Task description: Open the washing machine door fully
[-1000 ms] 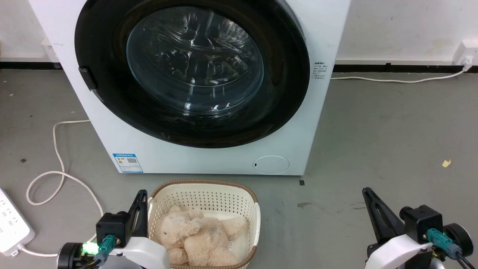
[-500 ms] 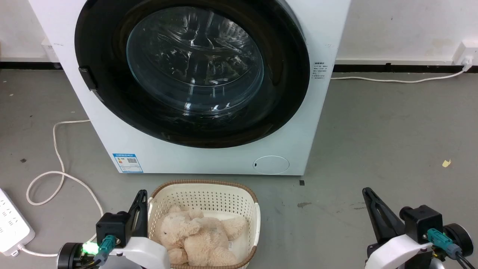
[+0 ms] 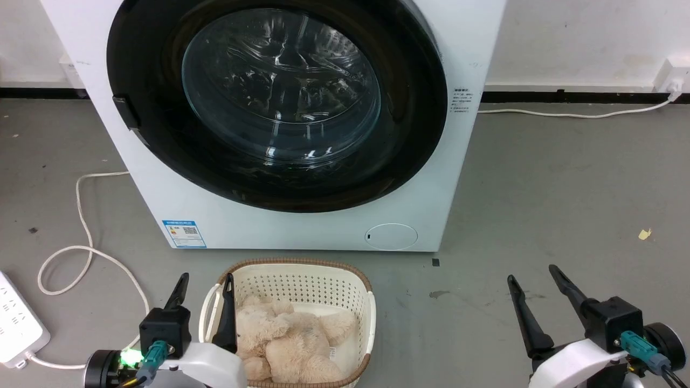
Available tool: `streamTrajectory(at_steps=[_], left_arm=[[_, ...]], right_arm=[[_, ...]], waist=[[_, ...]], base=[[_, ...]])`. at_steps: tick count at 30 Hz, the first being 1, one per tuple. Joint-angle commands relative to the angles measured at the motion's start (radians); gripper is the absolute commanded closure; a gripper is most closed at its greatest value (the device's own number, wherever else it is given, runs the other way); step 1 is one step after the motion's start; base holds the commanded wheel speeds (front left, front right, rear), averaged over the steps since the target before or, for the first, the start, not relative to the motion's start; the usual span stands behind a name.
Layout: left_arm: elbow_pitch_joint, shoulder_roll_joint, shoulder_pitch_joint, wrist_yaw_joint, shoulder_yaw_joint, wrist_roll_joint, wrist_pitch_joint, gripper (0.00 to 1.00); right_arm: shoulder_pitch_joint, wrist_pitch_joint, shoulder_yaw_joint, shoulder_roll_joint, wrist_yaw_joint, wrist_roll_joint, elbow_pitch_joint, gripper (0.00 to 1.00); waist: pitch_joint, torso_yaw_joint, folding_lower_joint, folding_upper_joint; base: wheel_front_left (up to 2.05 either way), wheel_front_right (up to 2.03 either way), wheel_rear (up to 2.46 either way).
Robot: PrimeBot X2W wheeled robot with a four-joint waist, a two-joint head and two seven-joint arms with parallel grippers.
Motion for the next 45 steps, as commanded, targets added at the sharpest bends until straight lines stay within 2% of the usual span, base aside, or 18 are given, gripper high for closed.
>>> streamTrajectory(at_steps=[1,21,38,39,40,41,42,43,45], left_arm=[[-0.004,0.000,0.006,0.005,0.000,-0.006,-0.012,0.00],[-0.021,0.000,-0.012,0.013,-0.013,-0.024,-0.054,0.00],[-0.049,0.000,-0.043,0.032,-0.019,-0.048,-0.089,0.00],[-0.051,0.000,-0.046,0.034,-0.019,-0.050,-0.091,0.00],[-0.054,0.000,-0.050,0.035,-0.019,-0.052,-0.093,0.00],[-0.056,0.000,-0.053,0.037,-0.019,-0.054,-0.095,0.00],[-0.056,0.000,-0.053,0.037,-0.019,-0.054,-0.095,0.00],[-0.060,0.000,-0.060,0.040,-0.020,-0.059,-0.100,0.00],[-0.063,0.000,-0.063,0.041,-0.021,-0.061,-0.102,0.00]], right_arm=[[0.006,-0.012,-0.005,0.000,0.000,0.003,0.000,0.00],[-0.018,-0.053,-0.008,-0.015,0.000,-0.037,-0.024,0.00],[-0.163,-0.059,0.015,-0.105,-0.001,0.002,-0.042,0.00],[-0.177,-0.056,0.017,-0.112,-0.001,0.008,-0.044,0.11],[-0.191,-0.052,0.017,-0.117,-0.001,0.016,-0.044,0.58],[-0.206,-0.047,0.016,-0.123,-0.001,0.023,-0.044,0.87],[-0.206,-0.047,0.016,-0.123,-0.001,0.023,-0.044,0.87],[-0.236,-0.037,0.017,-0.138,-0.001,0.034,-0.044,1.00],[-0.251,-0.032,0.019,-0.144,-0.001,0.041,-0.045,1.00]], waist=[[0.001,0.000,0.0000,-0.0001],[0.064,0.024,0.0000,-0.0001],[0.145,0.064,0.0000,-0.0001],[0.152,0.067,0.0000,-0.0001],[0.159,0.071,0.0000,-0.0001],[0.167,0.075,0.0000,-0.0001],[0.167,0.075,0.0000,-0.0001],[0.182,0.083,0.0000,-0.0001],[0.191,0.088,0.0000,-0.0001]], base=[[0.00,0.00,0.00],[0.00,0.00,0.00],[0.00,0.00,0.00],[0.00,0.00,0.00],[0.00,0.00,0.00],[0.00,0.00,0.00],[0.00,0.00,0.00],[0.00,0.00,0.00],[0.00,0.00,0.00]])
